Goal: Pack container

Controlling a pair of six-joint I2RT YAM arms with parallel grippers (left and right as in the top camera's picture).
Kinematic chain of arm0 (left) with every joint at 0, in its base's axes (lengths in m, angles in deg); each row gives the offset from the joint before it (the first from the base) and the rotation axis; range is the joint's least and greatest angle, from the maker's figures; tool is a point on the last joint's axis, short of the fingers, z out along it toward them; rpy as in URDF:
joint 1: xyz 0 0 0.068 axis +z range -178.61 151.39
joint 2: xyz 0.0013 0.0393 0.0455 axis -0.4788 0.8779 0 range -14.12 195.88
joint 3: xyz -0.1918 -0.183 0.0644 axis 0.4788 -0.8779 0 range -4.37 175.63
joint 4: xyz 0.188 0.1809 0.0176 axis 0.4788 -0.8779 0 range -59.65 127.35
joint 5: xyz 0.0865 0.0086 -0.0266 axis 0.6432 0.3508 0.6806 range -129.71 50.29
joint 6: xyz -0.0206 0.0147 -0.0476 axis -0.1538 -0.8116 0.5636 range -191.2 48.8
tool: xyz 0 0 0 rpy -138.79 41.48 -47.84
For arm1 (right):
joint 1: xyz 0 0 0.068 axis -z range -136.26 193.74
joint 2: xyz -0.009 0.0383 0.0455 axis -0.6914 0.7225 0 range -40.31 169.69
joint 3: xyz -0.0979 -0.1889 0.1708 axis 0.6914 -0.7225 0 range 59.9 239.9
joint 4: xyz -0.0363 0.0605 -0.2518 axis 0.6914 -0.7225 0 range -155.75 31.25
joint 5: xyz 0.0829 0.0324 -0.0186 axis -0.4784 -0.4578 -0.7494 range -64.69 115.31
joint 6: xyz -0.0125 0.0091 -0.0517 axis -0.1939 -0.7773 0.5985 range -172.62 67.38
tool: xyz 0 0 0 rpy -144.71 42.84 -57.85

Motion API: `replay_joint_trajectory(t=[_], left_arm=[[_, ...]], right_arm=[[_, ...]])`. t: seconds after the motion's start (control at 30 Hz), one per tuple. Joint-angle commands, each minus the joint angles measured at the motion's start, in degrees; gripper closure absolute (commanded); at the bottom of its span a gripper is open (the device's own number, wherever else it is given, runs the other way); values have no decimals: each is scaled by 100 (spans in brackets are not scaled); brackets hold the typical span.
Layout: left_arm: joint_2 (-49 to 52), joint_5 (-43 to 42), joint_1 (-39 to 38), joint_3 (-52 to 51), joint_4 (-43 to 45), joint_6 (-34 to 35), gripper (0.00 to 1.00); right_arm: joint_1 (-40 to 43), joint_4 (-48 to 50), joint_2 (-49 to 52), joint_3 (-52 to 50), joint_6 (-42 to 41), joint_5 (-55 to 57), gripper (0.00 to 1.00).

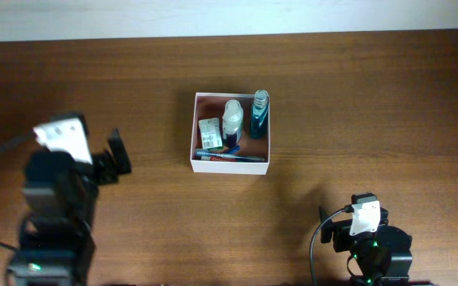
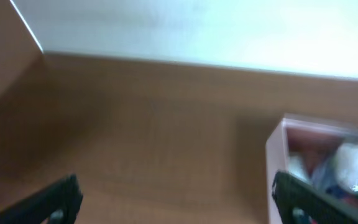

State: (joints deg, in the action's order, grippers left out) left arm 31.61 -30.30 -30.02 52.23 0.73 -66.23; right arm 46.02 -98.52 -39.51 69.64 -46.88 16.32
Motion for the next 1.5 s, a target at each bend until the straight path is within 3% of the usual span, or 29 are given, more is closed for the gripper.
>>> replay_joint_trajectory(t=[0.0,0.33,0.53,0.9,1.47], left_arm=[[-1051,-42,11,-1587,468,-142,0],[-3095,-63,87,-4157,999,-140,0],[-3766,-59,278,-4878,1054,-140,0],[-4533,-59,297,-4924,1156,-142,0],[-4535,-59,297,-4924,1152,-142,0]], right_arm=[[42,13,-44,-31,-68,-28,1],[42,11,-44,-31,-68,-28,1],[42,13,-44,-31,-68,-26,1],[42,13,-44,-31,-68,-26,1],[42,11,-44,-31,-68,-26,1]])
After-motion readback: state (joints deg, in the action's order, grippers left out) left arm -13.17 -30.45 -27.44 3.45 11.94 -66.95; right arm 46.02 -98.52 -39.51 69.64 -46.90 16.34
